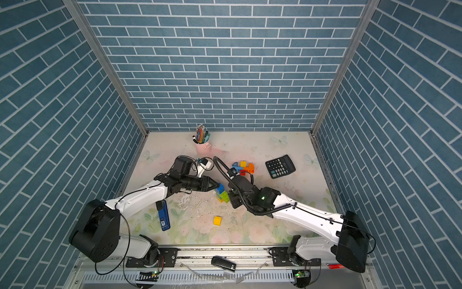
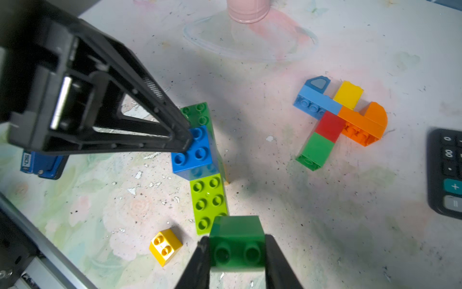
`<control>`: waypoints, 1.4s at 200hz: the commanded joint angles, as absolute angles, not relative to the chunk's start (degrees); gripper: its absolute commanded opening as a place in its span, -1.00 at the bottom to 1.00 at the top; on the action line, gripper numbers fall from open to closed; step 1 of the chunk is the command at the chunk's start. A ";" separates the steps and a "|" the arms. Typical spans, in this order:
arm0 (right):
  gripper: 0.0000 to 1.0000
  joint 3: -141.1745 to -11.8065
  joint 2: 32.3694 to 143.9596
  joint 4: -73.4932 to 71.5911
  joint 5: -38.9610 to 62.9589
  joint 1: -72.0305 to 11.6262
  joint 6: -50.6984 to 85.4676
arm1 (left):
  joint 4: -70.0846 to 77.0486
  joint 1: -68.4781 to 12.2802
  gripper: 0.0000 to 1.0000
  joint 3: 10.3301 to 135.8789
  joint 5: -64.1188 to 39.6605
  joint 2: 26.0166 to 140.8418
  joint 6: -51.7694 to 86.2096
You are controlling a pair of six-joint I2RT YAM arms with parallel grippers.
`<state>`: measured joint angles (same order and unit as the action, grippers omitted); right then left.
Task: Assemble a fork with lego
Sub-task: Assemble the lego brick with the lego brick.
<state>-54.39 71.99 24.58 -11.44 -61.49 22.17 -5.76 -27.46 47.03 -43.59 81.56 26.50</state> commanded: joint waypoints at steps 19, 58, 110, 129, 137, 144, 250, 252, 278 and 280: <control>-1.00 -59.12 77.17 29.09 -5.39 -61.70 15.52 | -5.81 -27.78 -0.28 47.70 -43.68 82.46 26.08; -1.00 -60.67 79.48 28.23 -3.30 -60.99 15.63 | -5.97 -27.86 -0.29 47.30 -43.32 82.32 25.99; -1.00 -60.49 80.42 28.54 -4.41 -60.91 15.60 | -6.56 -27.83 -0.29 47.49 -42.96 82.29 25.66; -1.00 -60.68 80.51 28.44 -5.50 -60.82 14.97 | -6.58 -27.82 -0.30 47.55 -42.83 82.44 25.61; -1.00 -60.80 80.51 28.48 -5.85 -60.84 14.63 | -6.62 -27.80 -0.30 47.68 -42.89 82.53 25.66; -1.00 -60.92 80.41 28.44 -6.14 -60.82 14.31 | -6.72 -27.82 -0.30 47.64 -42.81 82.53 25.66; -1.00 -61.96 79.80 27.48 -4.24 -59.12 10.23 | -7.38 -27.84 -0.30 48.21 -42.71 83.22 25.31; -1.00 -62.01 79.80 27.59 -4.18 -59.10 10.20 | -7.38 -27.83 -0.30 48.24 -42.73 83.19 25.31; -1.00 -62.23 80.96 28.89 -3.70 -58.63 10.02 | -7.37 -27.77 -0.30 48.22 -42.80 83.33 25.28; -1.00 -62.23 81.06 28.91 -3.69 -58.62 10.06 | -7.36 -27.77 -0.30 48.24 -42.74 83.32 25.30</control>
